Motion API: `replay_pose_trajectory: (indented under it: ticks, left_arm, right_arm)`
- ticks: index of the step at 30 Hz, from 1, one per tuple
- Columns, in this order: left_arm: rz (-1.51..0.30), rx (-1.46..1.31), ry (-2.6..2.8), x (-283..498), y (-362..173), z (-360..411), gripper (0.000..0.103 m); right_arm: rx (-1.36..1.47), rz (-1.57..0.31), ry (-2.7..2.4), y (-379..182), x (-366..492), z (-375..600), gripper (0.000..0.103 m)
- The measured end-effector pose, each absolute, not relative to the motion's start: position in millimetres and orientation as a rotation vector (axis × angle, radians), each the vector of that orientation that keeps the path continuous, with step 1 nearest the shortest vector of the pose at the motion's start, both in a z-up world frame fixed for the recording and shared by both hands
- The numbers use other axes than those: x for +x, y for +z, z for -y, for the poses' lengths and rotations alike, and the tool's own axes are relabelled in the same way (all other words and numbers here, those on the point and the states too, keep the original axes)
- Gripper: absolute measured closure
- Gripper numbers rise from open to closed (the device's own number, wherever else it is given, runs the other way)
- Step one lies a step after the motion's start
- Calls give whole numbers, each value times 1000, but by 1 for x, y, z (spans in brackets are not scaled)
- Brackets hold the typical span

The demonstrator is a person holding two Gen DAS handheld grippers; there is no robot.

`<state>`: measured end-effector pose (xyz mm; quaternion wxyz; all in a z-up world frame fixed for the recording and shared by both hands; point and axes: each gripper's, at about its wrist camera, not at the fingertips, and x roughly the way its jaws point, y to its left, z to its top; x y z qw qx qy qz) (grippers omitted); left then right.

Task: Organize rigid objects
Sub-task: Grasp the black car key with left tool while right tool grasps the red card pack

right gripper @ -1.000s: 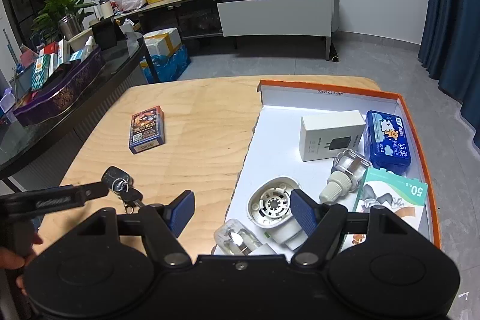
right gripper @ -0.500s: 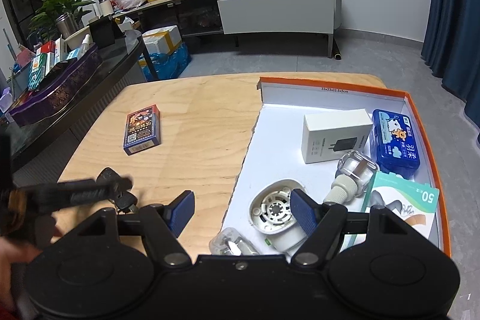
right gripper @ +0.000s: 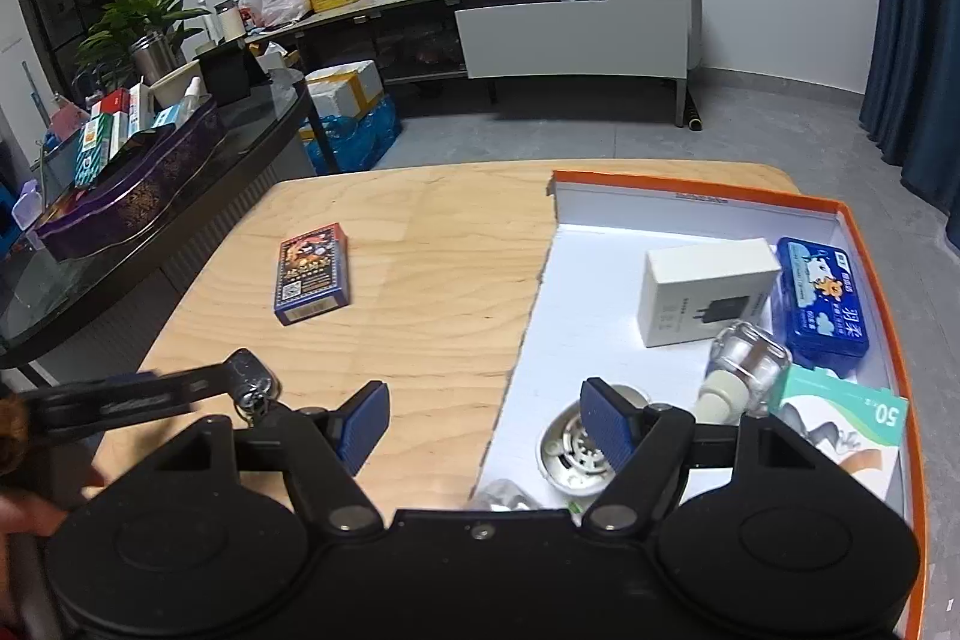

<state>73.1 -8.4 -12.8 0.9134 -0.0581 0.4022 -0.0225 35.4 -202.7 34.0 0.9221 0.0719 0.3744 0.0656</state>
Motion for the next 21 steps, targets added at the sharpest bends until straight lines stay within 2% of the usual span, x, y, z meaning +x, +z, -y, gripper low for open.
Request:
replay_pose_trajectory:
  ticks: [5,7,10,15,19,21]
  left_arm:
    - [-896,-20,35,90,-28,35,18]
    - [-900,5,43,80,-31,25,18]
    - [-904,-7,46,65,-31,-3,12]
    - [-898,-62,31,51,-26,-45,14]
    - [-871,-81,27,50,-19,-39,14]
    - [-878,-74,78,54,-22,-33,20]
  right_arm:
    - [118,-754,142,39,31,202,18]
    - [109,-745,130,40,30,206,18]
    - [128,-744,128,39,31,212,18]
    - [154,-749,148,33,35,207,18]
    - [136,-759,176,32,37,191,18]
    - [121,-758,192,33,37,185,18]
